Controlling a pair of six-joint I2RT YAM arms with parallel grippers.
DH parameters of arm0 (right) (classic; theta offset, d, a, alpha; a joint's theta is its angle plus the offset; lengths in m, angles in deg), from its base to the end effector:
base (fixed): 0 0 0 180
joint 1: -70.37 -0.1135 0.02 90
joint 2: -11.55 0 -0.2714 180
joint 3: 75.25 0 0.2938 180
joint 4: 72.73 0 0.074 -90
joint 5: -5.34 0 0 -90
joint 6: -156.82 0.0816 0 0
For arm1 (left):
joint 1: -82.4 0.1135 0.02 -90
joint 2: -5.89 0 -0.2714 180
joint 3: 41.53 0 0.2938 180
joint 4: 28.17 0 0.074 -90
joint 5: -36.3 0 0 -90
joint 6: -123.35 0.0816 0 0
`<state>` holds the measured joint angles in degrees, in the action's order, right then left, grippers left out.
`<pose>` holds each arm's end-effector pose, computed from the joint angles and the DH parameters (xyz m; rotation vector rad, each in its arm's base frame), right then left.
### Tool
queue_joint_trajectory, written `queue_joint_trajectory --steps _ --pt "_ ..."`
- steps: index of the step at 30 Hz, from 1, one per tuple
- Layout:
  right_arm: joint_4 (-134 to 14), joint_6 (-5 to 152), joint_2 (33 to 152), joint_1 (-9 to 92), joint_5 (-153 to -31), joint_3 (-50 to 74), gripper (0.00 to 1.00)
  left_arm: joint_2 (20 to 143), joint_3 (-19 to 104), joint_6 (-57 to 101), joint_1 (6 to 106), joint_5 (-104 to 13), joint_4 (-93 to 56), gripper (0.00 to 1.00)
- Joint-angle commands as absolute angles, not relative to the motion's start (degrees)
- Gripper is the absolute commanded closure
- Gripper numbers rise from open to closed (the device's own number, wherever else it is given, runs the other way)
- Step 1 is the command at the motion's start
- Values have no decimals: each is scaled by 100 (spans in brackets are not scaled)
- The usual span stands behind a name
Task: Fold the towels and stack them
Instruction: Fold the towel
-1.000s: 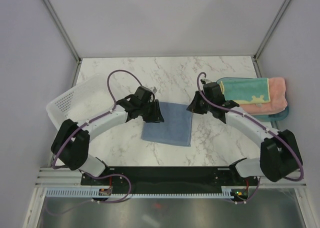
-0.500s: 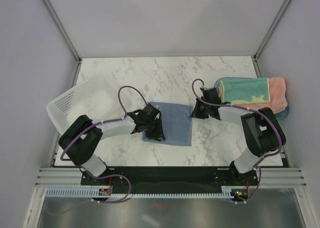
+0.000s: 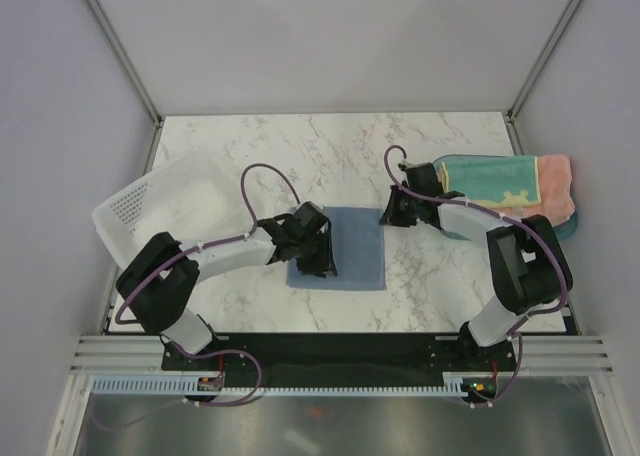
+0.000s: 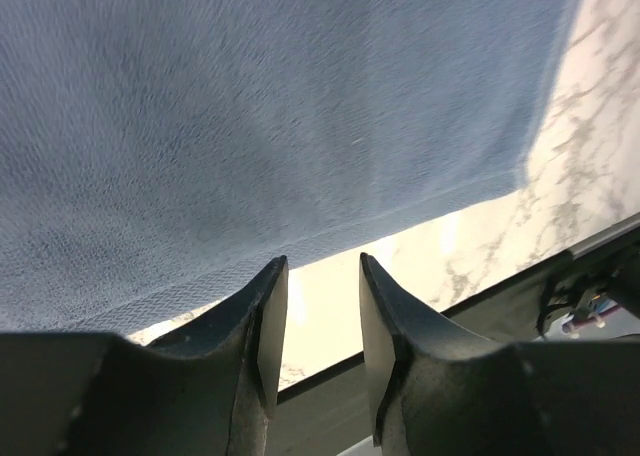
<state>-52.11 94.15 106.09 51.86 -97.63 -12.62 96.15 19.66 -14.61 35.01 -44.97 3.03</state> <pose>0.3586 0.1394 0.1069 0.0984 2.5589 0.6059 0.2310 -0.2694 0.1078 0.0431 2.8199 -0.6982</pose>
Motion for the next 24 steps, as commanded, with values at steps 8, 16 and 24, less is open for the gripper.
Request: queue_joint_trajectory --steps 8,16,24 --pt "-5022 9055 11077 5226 -10198 -256 93 9781 3651 -121 4354 -5291 1464 58" --pt "-5198 8827 11508 5261 -10066 -265 93 10669 3977 478 5418 -4808 1192 59" --pt "-5146 8475 11622 5261 -10127 -142 89 11180 4249 751 5595 -4167 1103 59"
